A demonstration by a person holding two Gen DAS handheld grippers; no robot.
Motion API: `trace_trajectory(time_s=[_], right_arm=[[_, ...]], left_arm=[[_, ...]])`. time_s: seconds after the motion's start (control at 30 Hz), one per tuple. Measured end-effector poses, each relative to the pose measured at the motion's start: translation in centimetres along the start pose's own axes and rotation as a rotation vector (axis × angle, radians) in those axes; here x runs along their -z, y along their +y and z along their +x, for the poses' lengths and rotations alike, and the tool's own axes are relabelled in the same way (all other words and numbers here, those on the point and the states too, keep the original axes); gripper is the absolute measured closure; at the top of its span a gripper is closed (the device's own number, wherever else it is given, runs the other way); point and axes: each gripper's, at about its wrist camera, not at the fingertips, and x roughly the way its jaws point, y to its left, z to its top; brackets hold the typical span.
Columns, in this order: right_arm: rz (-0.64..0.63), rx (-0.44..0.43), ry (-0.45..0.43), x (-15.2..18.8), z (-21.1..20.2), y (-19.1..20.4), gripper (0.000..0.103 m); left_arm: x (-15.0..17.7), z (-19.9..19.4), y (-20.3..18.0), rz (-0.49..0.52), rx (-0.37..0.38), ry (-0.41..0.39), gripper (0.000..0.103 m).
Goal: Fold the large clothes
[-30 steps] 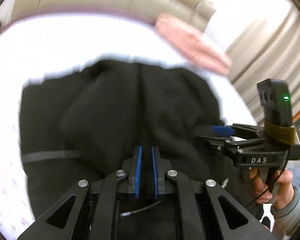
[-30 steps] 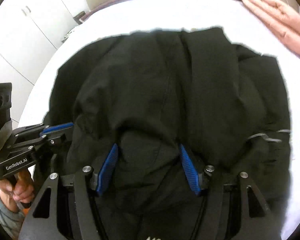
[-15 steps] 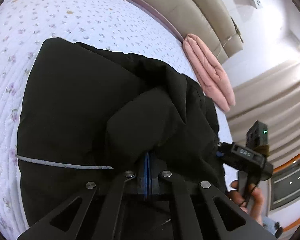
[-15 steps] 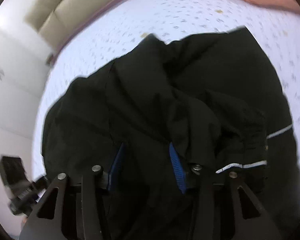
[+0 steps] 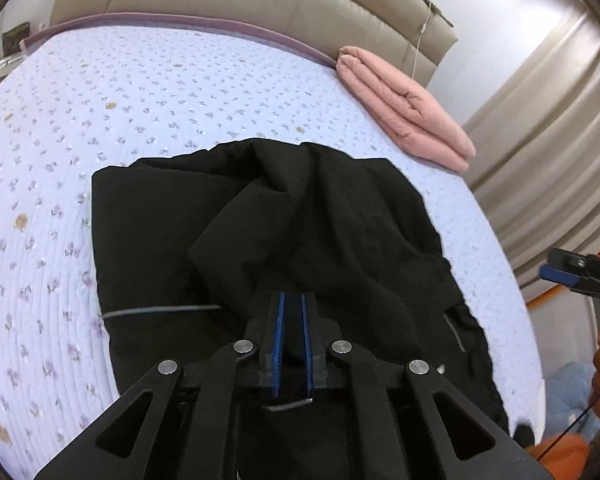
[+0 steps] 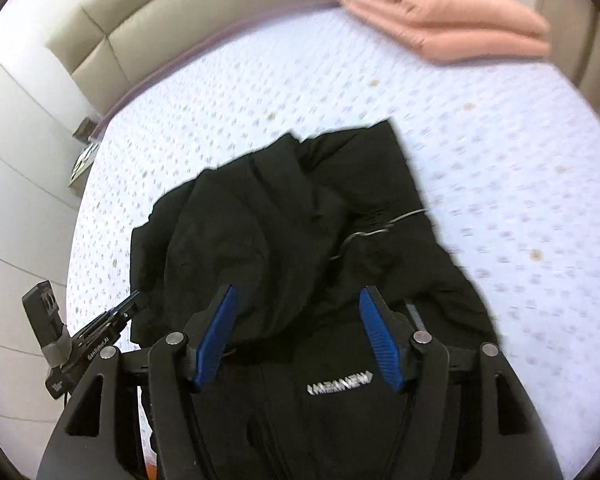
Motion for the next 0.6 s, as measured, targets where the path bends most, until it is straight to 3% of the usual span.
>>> trace_trajectory(time_s=[0.07,0.17,0.3,0.47,0.53,0.6], right_arm=[[-0.01,0.017,-0.011,0.6,-1.7,-0.3,0.023],[-0.038,0.024,-0.01,2.0,-3.0,-1.4,0.021],[-0.079,0.048,0.016,5.4,-3.4,-3.7,0.021],[-0.144,0.029,0.097,10.4,0.5,-8.1,0.021],[-0.161,0.044,0.093,11.9,1.7,-9.4,0.021],[-0.134,0.006,0.075,13.6,2.6,-11.0,0.021]], left_arm=[[0.2,-1.3,-0.4,0.012,-0.031,-0.011,0.095],[0.9,-2.4,-1.3,0.067,-0.112,-0.012,0.094],[2.2,-2.6,-2.6,0.096,-0.241,0.047,0.094],[6.2,-4.9,-2.8,0.026,-0.213,0.116,0.094],[8.8,-5.7,-2.9,-0.007,-0.261,0.124,0.094],[11.2,-6.4,-3.2,-0.032,-0.312,0.1,0.094]])
